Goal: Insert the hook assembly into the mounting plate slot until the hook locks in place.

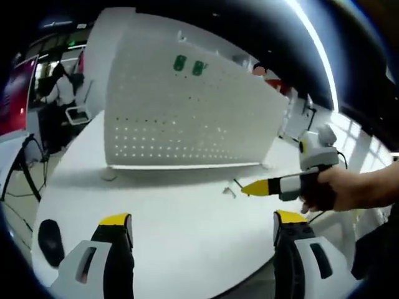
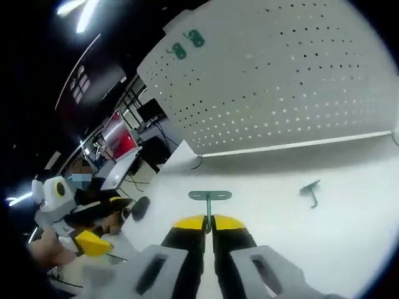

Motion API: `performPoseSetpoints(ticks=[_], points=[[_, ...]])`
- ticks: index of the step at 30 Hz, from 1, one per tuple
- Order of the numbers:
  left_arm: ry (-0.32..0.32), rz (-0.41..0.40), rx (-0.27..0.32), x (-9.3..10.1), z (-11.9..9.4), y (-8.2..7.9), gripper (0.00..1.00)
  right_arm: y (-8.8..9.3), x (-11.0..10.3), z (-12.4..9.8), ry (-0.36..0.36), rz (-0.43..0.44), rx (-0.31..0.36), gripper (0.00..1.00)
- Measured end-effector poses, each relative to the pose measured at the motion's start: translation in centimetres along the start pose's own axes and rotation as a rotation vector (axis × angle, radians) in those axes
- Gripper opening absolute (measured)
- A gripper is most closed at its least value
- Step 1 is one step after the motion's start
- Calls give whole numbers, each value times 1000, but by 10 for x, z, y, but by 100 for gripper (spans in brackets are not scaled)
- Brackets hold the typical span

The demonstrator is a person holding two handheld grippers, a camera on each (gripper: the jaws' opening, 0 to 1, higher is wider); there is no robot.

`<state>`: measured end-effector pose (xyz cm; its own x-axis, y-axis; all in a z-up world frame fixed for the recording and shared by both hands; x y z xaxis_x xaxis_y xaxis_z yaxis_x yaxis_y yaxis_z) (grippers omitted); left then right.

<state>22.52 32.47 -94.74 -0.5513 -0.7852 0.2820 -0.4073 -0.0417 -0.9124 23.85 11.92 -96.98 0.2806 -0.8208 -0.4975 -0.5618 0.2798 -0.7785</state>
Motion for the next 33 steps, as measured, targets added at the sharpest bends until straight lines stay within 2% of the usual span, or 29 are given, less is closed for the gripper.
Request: performPoseSetpoints(ticks=[1, 7, 10, 12, 16, 18, 19, 21, 24, 28, 33], points=[[9, 14, 43, 1, 2, -5, 91, 1, -1, -1, -8, -4, 2, 0], [38, 34, 31, 3, 14, -8, 88, 5, -8, -4, -56, 35, -26, 0], [99, 41, 25, 9, 18, -9, 86, 3, -17, -4, -108, 61, -27, 0], [146, 22, 3, 13, 21, -7, 79, 3, -18, -4, -121, 82, -30, 0], [172, 32, 6, 17, 24, -9, 77, 8, -25, -4, -199, 238, -50, 0], [181, 22, 6, 16, 25, -10, 72, 10, -25, -5, -211, 243, -57, 0], [184, 6, 25, 15, 25, -12, 69, 11, -26, -5, -216, 239, -55, 0], [214, -54, 51, 16, 25, -14, 64, 16, -24, -6, -226, 272, -76, 0], [222, -12, 31, 12, 26, -14, 60, 16, -24, -8, -266, 364, -60, 0], [264, 11, 29, 16, 27, -12, 47, 15, -28, -10, -291, 346, -70, 0], [333, 27, 35, 19, 32, -14, 32, 15, -35, -14, -334, 369, -73, 0]])
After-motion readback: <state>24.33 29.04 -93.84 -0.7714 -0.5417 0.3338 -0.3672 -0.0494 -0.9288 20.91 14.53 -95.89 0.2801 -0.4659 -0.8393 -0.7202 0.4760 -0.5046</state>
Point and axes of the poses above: the point that each gripper's makers call its tool centre point, and the gripper's own axes: z roughly forward along the fingers, x roughly to its right, y roughly out of its underside, the point moved 8 cm from there along -z, roughly backward along the fingers, and after that the axes turned 7 degrees about x, right-handed, at the moved point
